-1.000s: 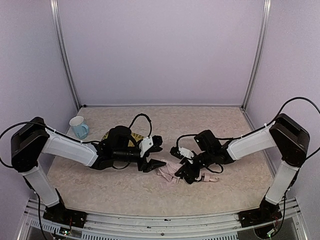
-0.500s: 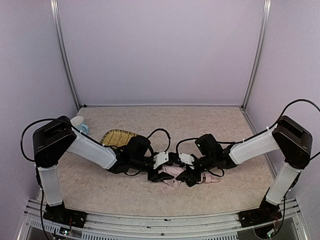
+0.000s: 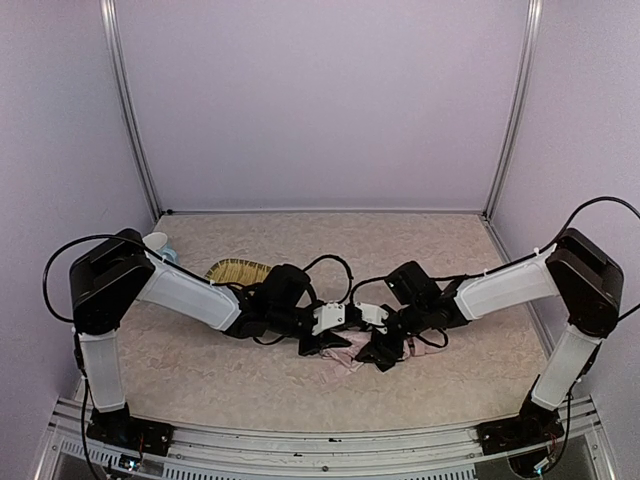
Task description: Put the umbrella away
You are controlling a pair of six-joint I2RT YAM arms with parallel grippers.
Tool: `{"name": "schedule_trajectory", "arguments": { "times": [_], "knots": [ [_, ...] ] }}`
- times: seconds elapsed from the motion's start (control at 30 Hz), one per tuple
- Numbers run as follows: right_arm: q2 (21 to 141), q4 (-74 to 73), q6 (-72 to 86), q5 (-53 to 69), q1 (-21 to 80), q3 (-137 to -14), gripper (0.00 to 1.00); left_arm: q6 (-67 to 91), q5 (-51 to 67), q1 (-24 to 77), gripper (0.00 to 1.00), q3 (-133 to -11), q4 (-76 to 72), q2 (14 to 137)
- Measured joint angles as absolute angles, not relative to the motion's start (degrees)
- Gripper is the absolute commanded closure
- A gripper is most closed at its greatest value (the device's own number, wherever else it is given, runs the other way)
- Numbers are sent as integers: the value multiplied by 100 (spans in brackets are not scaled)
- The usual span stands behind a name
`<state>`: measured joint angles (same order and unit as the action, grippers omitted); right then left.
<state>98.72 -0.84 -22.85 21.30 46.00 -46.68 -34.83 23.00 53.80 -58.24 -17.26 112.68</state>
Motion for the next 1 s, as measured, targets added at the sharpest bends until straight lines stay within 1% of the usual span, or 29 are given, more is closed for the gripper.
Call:
{"name": "schedule_trajectory", "arguments": {
  "times": [0.1,0.2,0.33,0.57,0.67,0.8,0.83,0.87,0.9,0.93,1.0],
  "knots": [
    [9904,-274,-2307,2154,4598,-4770,29,-3566,2327,5343,86,-5824,-1728,11279],
    [10014,-464,-2340,2270,4587,-4941,29,-3625,2392,5286,86,-5817,-1739,11290],
    [10208,-666,-2366,2587,4473,-5196,33,-3638,2488,5194,86,-5780,-1767,11290],
    [10414,-701,-2176,2998,4270,-5358,33,-3645,2528,5146,86,-5688,-1922,11295],
    [10449,-705,-2117,3013,4261,-5398,36,-3642,2552,5118,86,-5638,-2023,11297],
    [10628,-781,-2025,2971,4254,-5610,46,-3638,2615,5015,86,-5601,-2073,11297],
    [10672,-792,-1994,2956,4252,-5666,51,-3636,2628,4982,86,-5590,-2095,11297],
    [10702,-794,-1992,2945,4252,-5704,61,-3634,2639,4947,86,-5579,-2110,11297],
    [10742,-808,-1968,2934,4250,-5763,65,-3632,2646,4919,86,-5568,-2130,11297],
    [10766,-805,-1999,2928,4246,-5795,72,-3627,2648,4897,86,-5564,-2147,11297],
    [10801,-827,-2060,2928,4246,-5889,80,-3625,2637,4829,86,-5557,-2187,11297]
  ]
}}
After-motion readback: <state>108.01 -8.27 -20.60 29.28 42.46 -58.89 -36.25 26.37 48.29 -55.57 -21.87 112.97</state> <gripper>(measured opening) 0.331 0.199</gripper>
